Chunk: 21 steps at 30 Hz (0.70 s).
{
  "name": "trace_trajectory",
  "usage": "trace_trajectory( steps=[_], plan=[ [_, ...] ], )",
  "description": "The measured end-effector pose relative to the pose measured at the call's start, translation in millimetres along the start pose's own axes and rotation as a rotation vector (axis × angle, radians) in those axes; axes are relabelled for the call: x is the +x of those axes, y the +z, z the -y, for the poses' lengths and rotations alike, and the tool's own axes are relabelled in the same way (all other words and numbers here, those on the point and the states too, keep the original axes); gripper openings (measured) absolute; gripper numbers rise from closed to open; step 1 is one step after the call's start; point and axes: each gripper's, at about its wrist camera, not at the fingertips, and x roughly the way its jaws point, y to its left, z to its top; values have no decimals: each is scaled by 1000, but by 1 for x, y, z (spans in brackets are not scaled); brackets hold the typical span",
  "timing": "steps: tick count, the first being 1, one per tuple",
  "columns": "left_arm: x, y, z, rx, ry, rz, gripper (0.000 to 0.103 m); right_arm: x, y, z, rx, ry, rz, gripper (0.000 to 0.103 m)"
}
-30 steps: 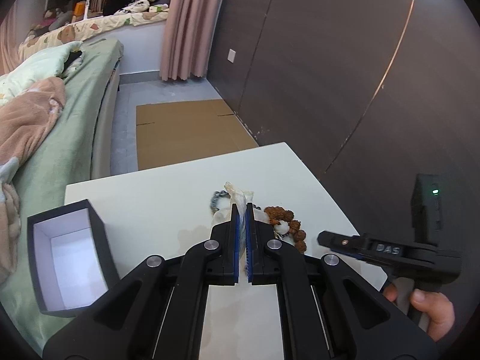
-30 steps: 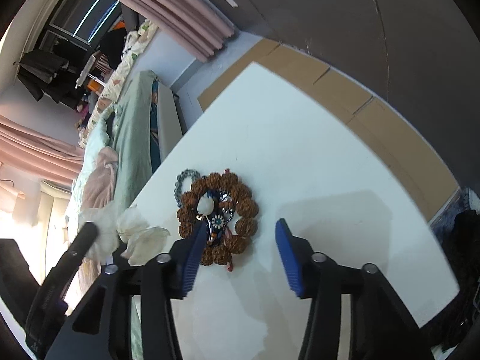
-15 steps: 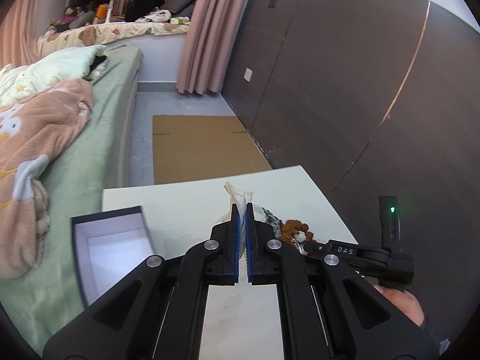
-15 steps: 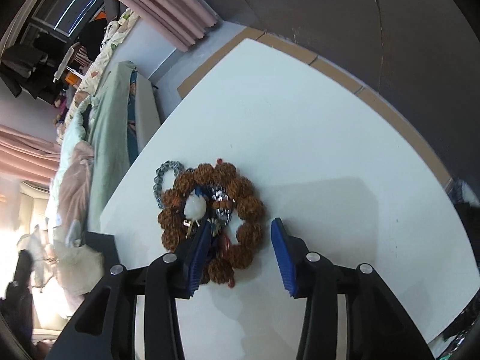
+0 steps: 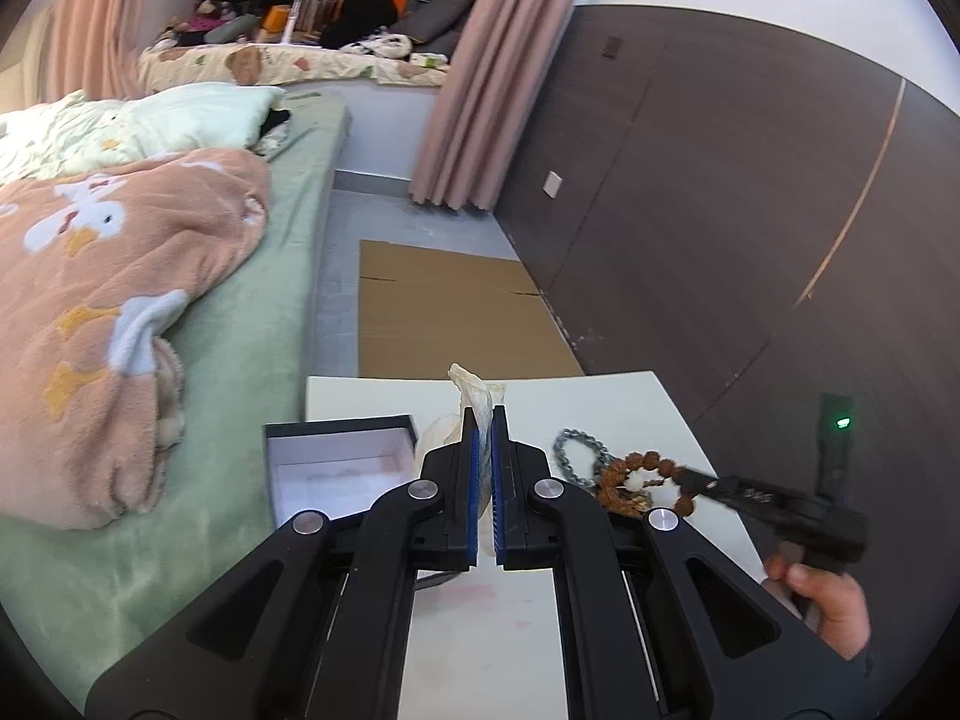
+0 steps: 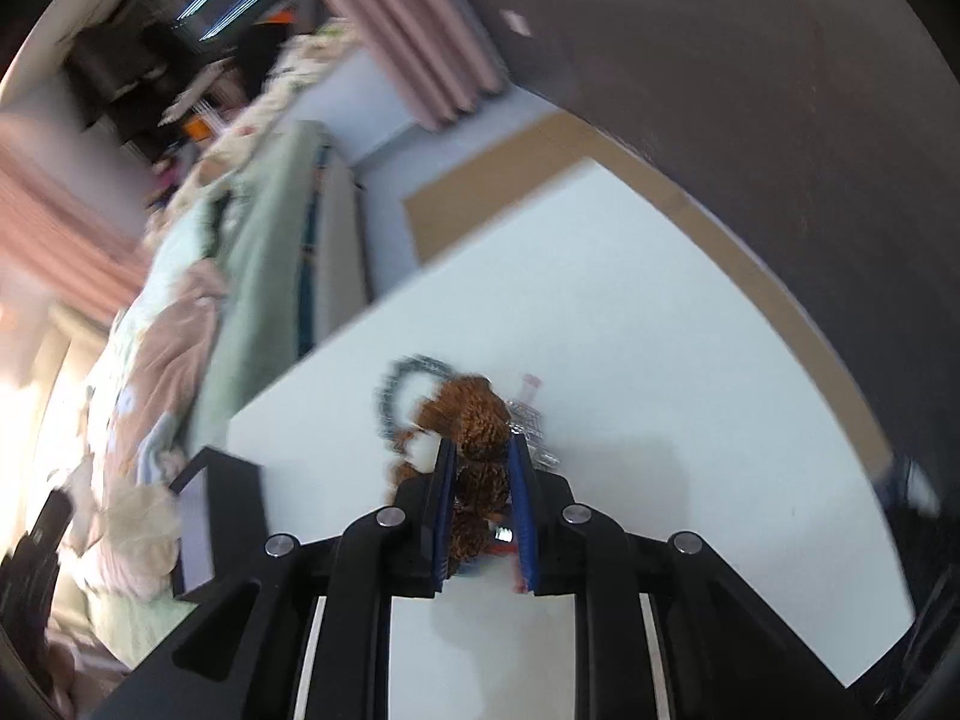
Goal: Organize jewelry
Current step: 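Carry both items into the black box and open both tools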
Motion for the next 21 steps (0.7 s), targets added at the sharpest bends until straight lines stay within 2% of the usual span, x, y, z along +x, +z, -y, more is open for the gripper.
trace_trajectory(
  steps=[10,15,16,18,19,20,21],
  plan=[
    [-4,-1,-30,-64,16,-1,5,-31,17,-63,-177,89,62,17],
    [5,-1,-38,-79,5,-13,5,-37,27,-87,-215,145,72,17],
    [6,-2,-39,-82,9,-16,7,-37,27,-92,-219,154,74,17],
    [10,-1,-44,-110,19,-32,45,-38,31,-103,-233,179,80,17],
    [8,-1,-47,-130,18,-21,76,-38,32,-108,-238,192,79,17],
    [4,1,-50,-139,25,4,83,-38,33,-113,-243,207,75,17],
    [0,2,-52,-141,38,22,83,-38,33,-119,-251,229,69,17]
  ],
)
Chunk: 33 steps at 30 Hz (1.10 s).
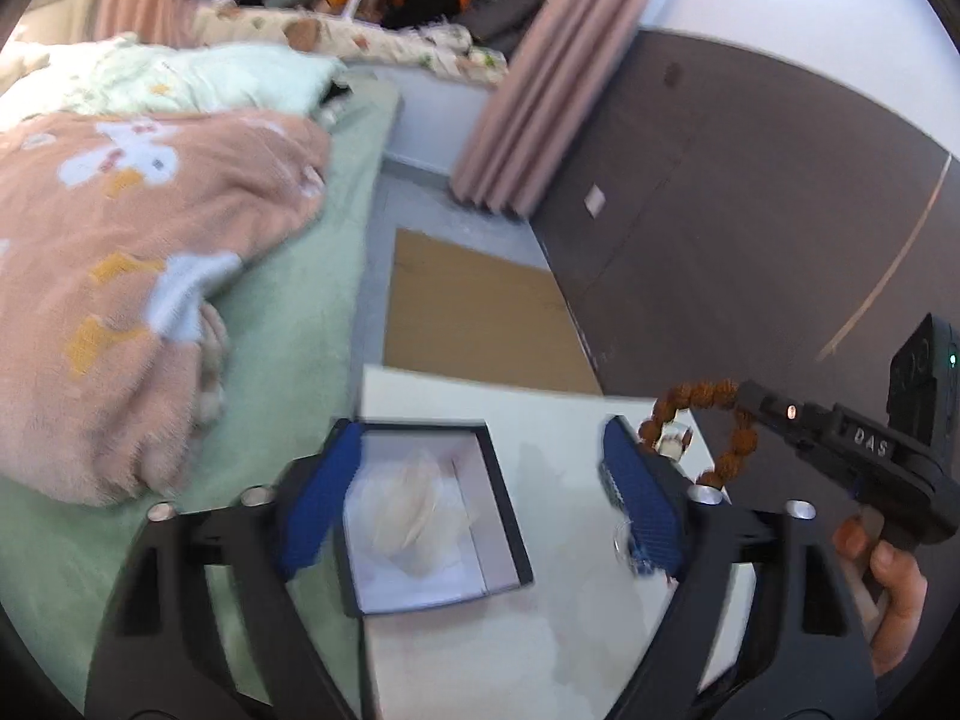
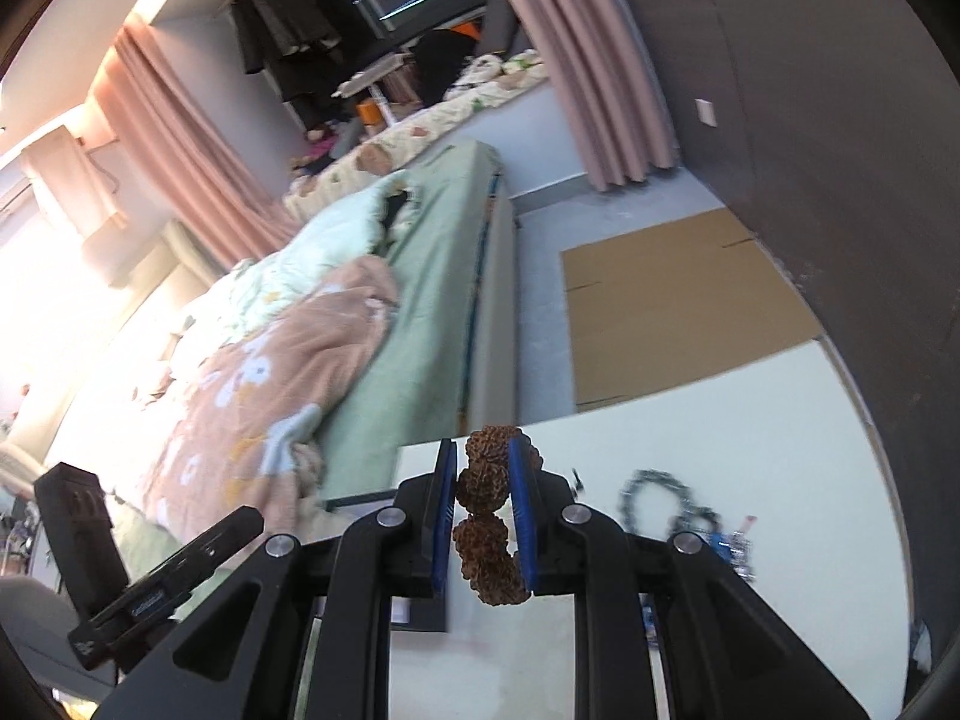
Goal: Organize jewelry
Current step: 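Carry both items into the black box and open both tools, then move the left tool back to the pile and grasp the silver hoop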
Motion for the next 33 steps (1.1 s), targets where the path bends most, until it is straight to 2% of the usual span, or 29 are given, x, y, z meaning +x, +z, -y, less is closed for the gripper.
trace_trajectory(
  steps=[3,5,9,11,14,15,16,17,19,22,25,27,31,33],
  plan=[
    [-10,7,-10,-18,37,25,84,8,0,-17,-16,50,-20,17],
    [-14,9,-17,-30,60,37,90,14,-3,-27,-25,79,-37,17],
    [-21,14,-34,-63,79,54,92,30,-9,-53,-63,130,-81,17],
    [-24,16,-40,-73,97,63,96,39,-13,-65,-77,142,-100,17],
    [-26,16,-46,-75,118,71,98,57,-23,-80,-85,184,-142,21],
    [-26,15,-47,-76,121,73,98,62,-26,-81,-79,204,-161,31],
    [-27,15,-49,-78,125,77,98,68,-29,-80,-68,217,-193,58],
    [-27,14,-50,-78,129,78,98,68,-31,-78,-59,204,-186,66],
    [-27,13,-51,-75,138,76,98,60,-29,-70,-42,171,-138,68],
    [-25,11,-49,-69,135,75,98,48,-25,-50,-8,148,-119,68],
    [-21,8,-38,-47,123,68,98,35,-24,-31,17,111,-100,80],
    [-19,5,-29,-32,109,62,98,25,-24,-21,26,86,-85,80],
    [-12,-1,-6,-2,64,42,98,-1,-29,4,47,46,-57,92],
    [-7,-3,6,9,36,26,98,-12,-33,18,53,11,-56,93]
  ],
)
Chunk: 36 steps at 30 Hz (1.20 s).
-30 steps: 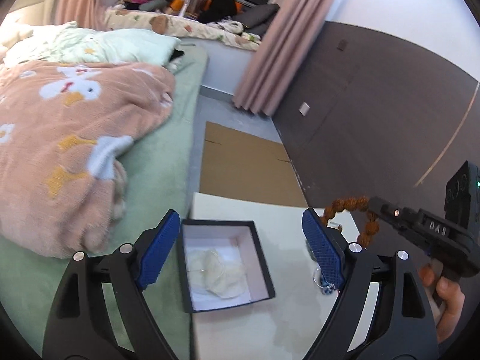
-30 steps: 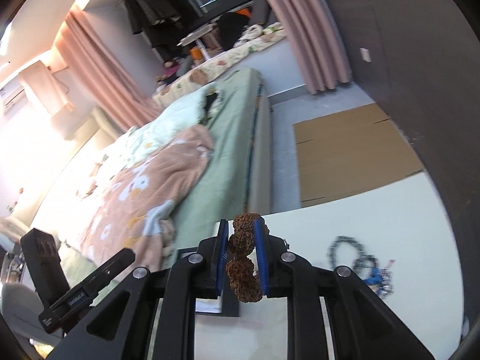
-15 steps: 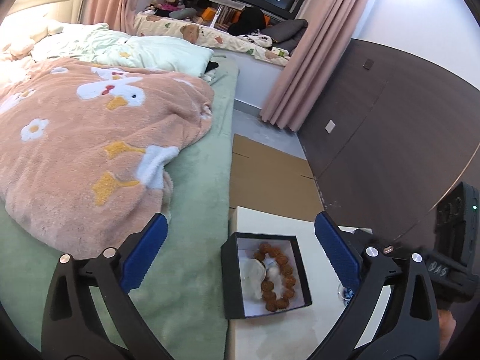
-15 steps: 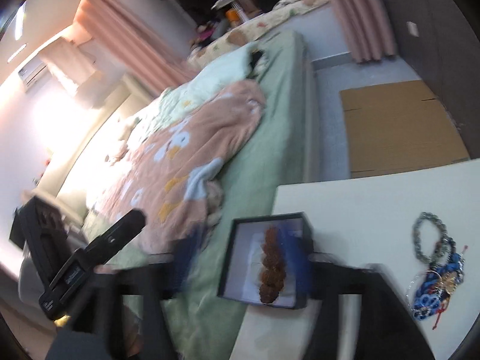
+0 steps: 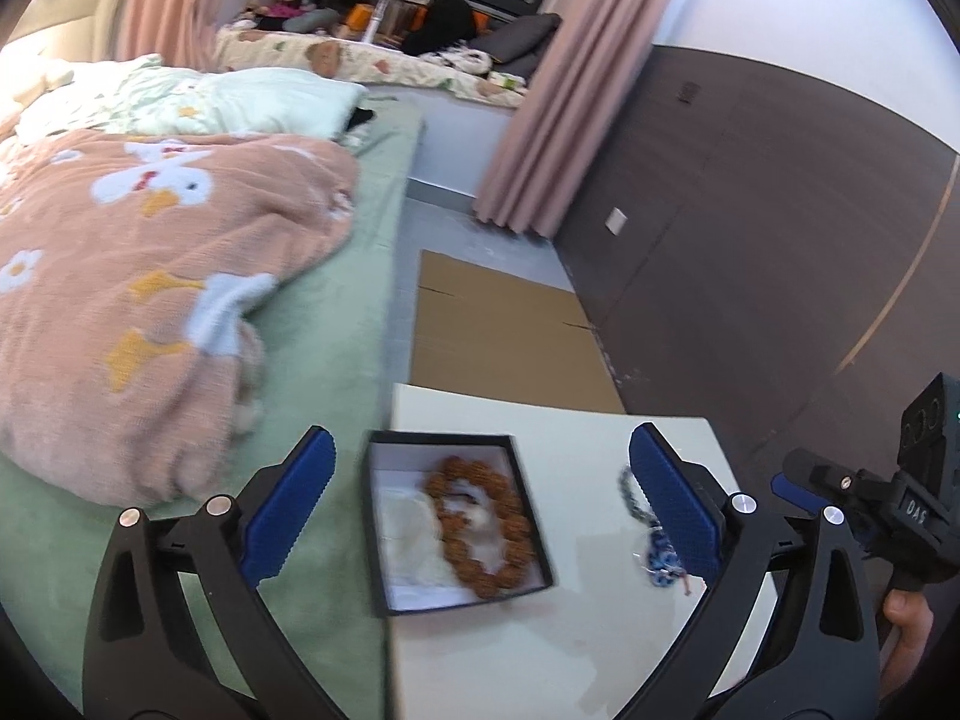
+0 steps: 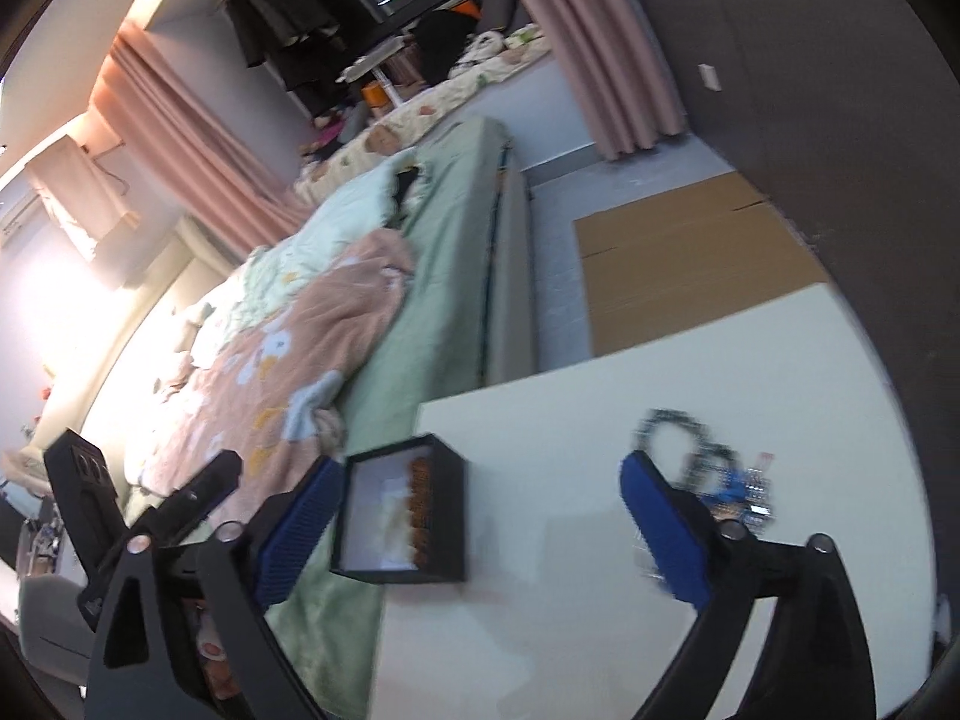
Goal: Organize jewelry
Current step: 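Move the left tool back to the pile and grasp the silver hoop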
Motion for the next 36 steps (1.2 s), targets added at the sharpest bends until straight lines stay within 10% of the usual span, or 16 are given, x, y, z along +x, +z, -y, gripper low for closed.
trace_trajectory(
  steps=[17,36],
  plan=[
    [55,-44,106,166,-142,-171,98,-33,-28,120,272,-111,-48,73],
    [145,-104,147,52,-161,-488,80,-46,-10,162,320,-97,-27,73]
  ],
)
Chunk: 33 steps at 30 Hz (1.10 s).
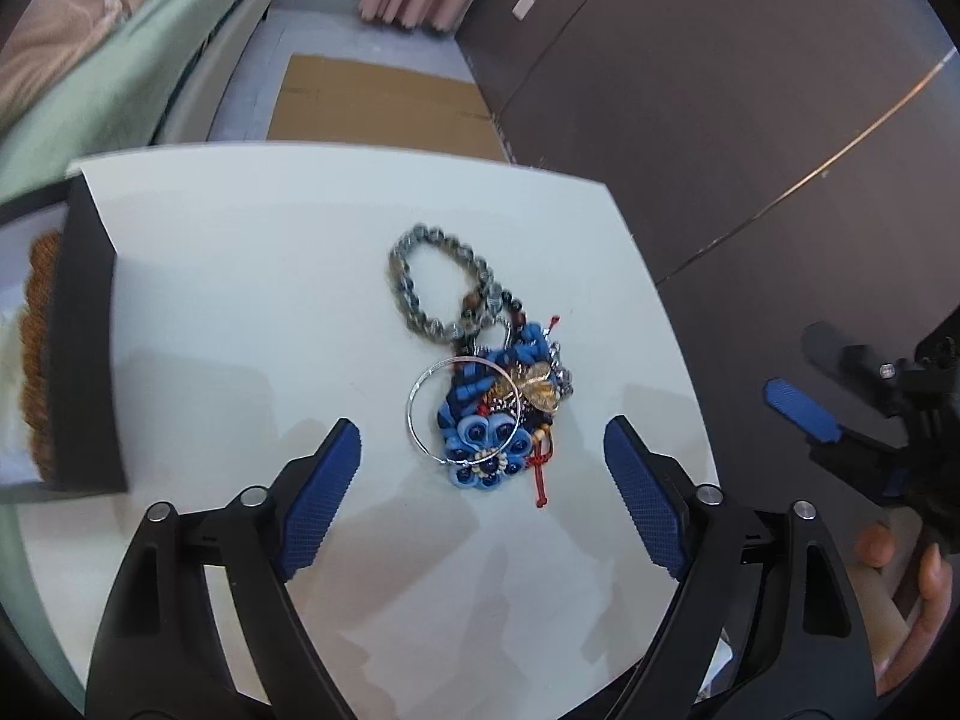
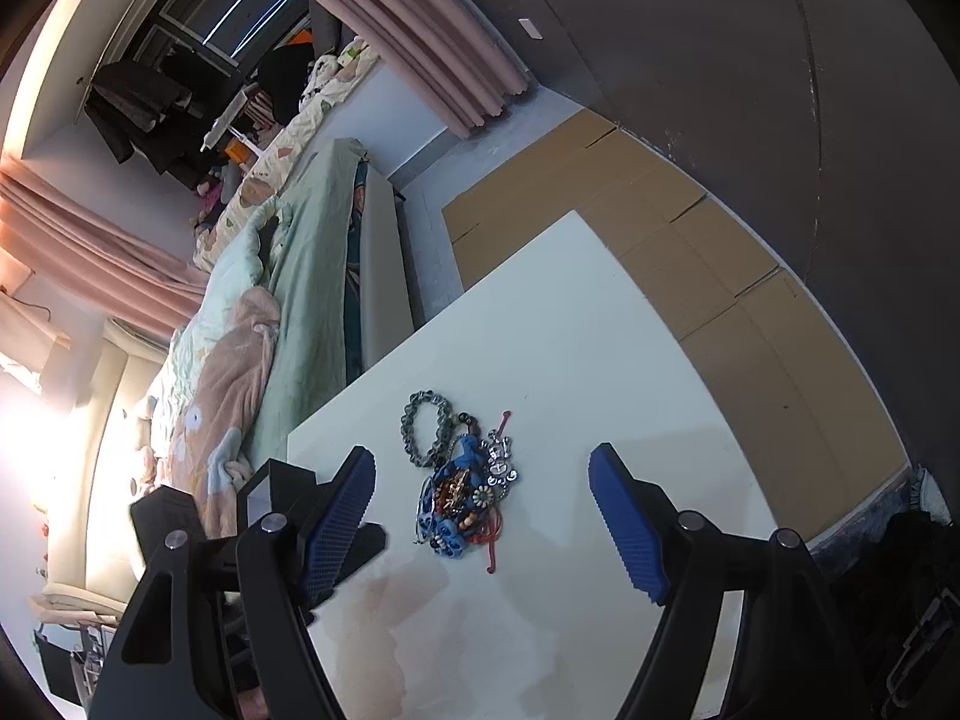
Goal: Organize jewelry
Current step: 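Move the left tool back to the pile and grasp the silver hoop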
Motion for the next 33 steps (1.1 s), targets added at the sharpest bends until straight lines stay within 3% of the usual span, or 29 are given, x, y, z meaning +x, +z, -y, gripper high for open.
trace_trajectory(
  steps=[7,16,24,27,33],
  plan=[
    [23,-7,-11,-97,-14,-61,61,-6,4,8,16,8,15,73],
    [27,-10,-14,-150,-15,-40,60,-9,6,14,26,9,21,73],
    [32,-4,4,-99,54,-36,60,-3,5,17,28,-15,4,73],
    [31,-1,6,-90,87,-39,49,1,3,13,17,-24,-8,73],
    [28,2,-3,-117,34,-43,48,14,-1,5,-9,-42,-38,73]
  ],
)
